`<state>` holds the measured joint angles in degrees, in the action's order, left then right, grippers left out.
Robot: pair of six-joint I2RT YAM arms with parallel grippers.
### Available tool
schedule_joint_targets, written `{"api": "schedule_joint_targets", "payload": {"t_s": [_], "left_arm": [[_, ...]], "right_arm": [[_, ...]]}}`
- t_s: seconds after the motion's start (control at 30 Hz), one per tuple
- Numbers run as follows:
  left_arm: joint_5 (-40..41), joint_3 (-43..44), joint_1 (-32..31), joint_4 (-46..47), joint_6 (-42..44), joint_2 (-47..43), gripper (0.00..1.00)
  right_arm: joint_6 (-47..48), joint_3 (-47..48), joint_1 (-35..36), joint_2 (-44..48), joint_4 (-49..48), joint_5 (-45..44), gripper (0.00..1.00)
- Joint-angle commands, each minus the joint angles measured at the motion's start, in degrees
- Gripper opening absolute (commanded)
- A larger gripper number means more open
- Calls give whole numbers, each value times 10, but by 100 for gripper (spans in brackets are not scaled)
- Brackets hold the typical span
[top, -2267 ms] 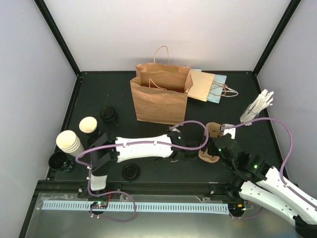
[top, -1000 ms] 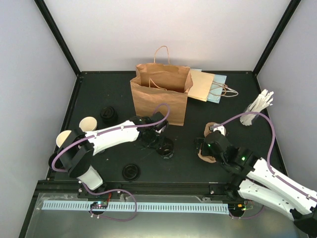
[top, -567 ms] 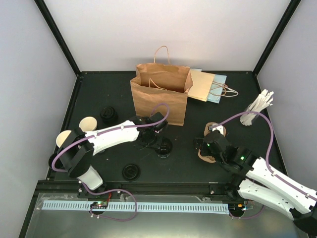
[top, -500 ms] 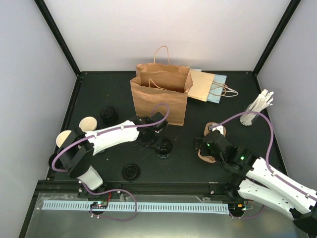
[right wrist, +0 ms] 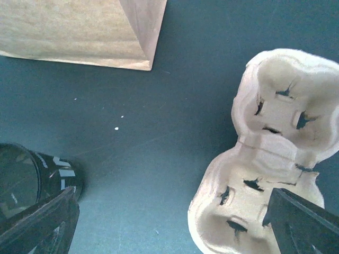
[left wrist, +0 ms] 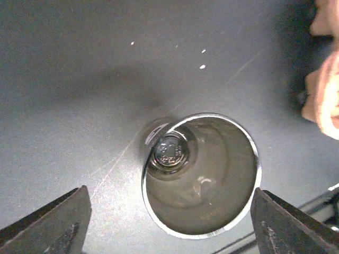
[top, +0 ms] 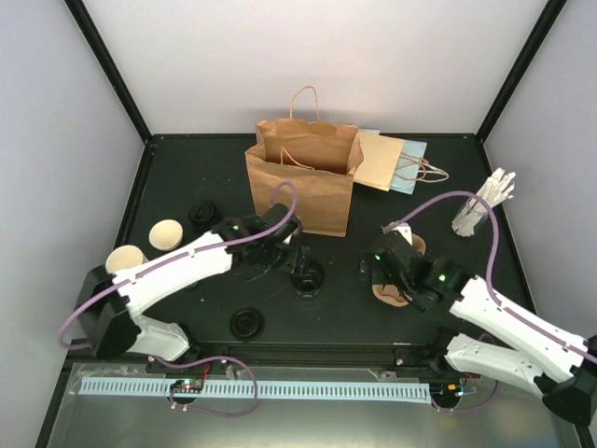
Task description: Pack the takeout coffee
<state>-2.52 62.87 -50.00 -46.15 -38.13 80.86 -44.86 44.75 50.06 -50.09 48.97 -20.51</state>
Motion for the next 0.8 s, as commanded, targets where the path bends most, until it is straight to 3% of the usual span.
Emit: {"api": "schedule_joint_targets", "payload": {"t_s": [0.0, 0.1, 0.23, 0.43, 0.5, 0.67, 0.77], "left_arm": [[22, 31, 5, -30, 7, -69, 89], [44, 20, 16, -42, 17, -131, 99], [39, -39, 69, -27, 30, -223, 99], [19, -136, 139, -9, 46, -344, 99], [5, -158, 151, -6, 54, -365, 99], [-24, -200, 155, -20, 59, -380, 99], [-86, -227, 155, -28, 35, -369, 99]], "right_arm": [[7, 58, -1, -65, 57, -45, 100], [-6, 68, -1, -95, 78, -79, 100], [5, 101, -22, -94, 89, -84, 100], [68, 175, -169, -64, 120, -79, 100], [101, 190, -199, -58, 106, -38, 100], [179, 167, -200, -56, 34, 206, 98], [168, 127, -200, -47, 1, 235, 99]]}}
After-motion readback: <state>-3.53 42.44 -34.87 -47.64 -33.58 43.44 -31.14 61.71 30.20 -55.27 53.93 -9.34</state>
